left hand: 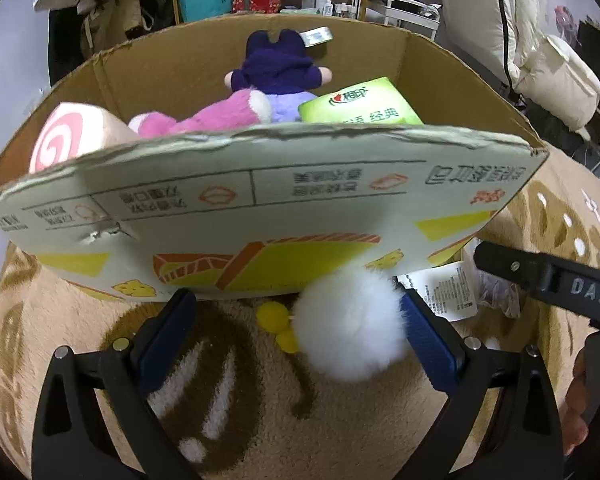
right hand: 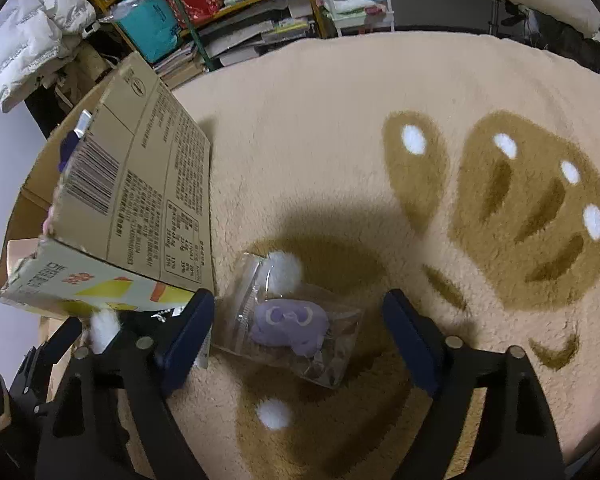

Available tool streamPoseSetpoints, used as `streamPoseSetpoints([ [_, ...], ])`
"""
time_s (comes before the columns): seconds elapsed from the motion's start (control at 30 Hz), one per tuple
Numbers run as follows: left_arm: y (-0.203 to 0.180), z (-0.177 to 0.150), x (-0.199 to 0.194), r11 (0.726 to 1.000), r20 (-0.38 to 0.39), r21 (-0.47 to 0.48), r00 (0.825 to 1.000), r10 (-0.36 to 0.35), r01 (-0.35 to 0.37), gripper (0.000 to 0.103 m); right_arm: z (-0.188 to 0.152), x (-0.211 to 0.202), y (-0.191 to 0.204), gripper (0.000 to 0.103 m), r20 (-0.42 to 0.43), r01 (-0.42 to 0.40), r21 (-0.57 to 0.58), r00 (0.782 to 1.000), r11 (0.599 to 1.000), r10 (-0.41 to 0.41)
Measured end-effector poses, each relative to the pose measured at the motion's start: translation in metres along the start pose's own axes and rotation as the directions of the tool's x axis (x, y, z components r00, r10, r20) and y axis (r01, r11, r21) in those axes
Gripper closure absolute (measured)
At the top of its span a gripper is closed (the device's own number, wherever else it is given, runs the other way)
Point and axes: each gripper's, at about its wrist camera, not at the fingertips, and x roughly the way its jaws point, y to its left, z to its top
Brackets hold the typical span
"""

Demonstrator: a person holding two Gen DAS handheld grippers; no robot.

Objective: Organize soft objects
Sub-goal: 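Lower the left tool to the white pompom plush while the right tool approaches the clear bag, then close the left tool on the white pompom while the right tool closes on the clear bag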

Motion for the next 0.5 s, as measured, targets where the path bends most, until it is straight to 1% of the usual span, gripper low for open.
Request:
streamPoseSetpoints([
  [0.03, 0.001, 0.000, 0.001, 1.000, -0.007, -0.011, 1.000, -0.011, 0.010, 0.009, 0.001, 0.002, 0.001, 0.019, -0.005, 0.008, -0.005, 1.000, 1.000, -0.008],
  [0.07, 0.003, 0.000, 0.002, 1.000, -0.013, -0.020, 1.000, -0.023, 0.023, 0.012, 0.001, 0.003, 0.002, 0.022, -0.007, 0.018, -0.012, 1.000, 1.000, -0.018],
  [0.13, 0.005, 0.000, 0.004, 0.998, -0.026, -0.034, 0.998, -0.055, 0.054, 0.018, 0.002, 0.003, 0.003, 0.023, -0.008, 0.027, -0.023, 1.000, 0.999, -0.027],
  [0.2, 0.005, -0.001, 0.004, 0.996, -0.032, -0.045, 0.996, -0.081, 0.079, 0.027, 0.002, 0.003, 0.003, 0.023, -0.010, 0.030, -0.027, 1.000, 0.999, -0.030],
  [0.23, 0.006, -0.002, 0.005, 0.995, -0.034, -0.047, 0.995, -0.092, 0.090, 0.029, 0.002, 0.003, 0.003, 0.023, -0.011, 0.029, -0.026, 1.000, 0.999, -0.030],
  [0.3, 0.003, -0.005, 0.005, 0.993, -0.036, -0.043, 0.993, -0.110, 0.108, 0.038, 0.003, 0.003, 0.004, 0.023, -0.012, 0.030, -0.025, 0.999, 0.999, -0.030],
  [0.37, -0.001, -0.007, 0.006, 0.993, -0.044, -0.030, 0.992, -0.115, 0.113, 0.041, 0.004, 0.004, 0.003, 0.023, -0.013, 0.031, -0.029, 0.999, 0.999, -0.032],
  [0.5, -0.008, -0.008, 0.005, 0.994, -0.047, -0.007, 0.993, -0.110, 0.110, 0.043, 0.003, 0.005, 0.004, 0.023, -0.015, 0.036, -0.040, 0.999, 0.999, -0.037],
])
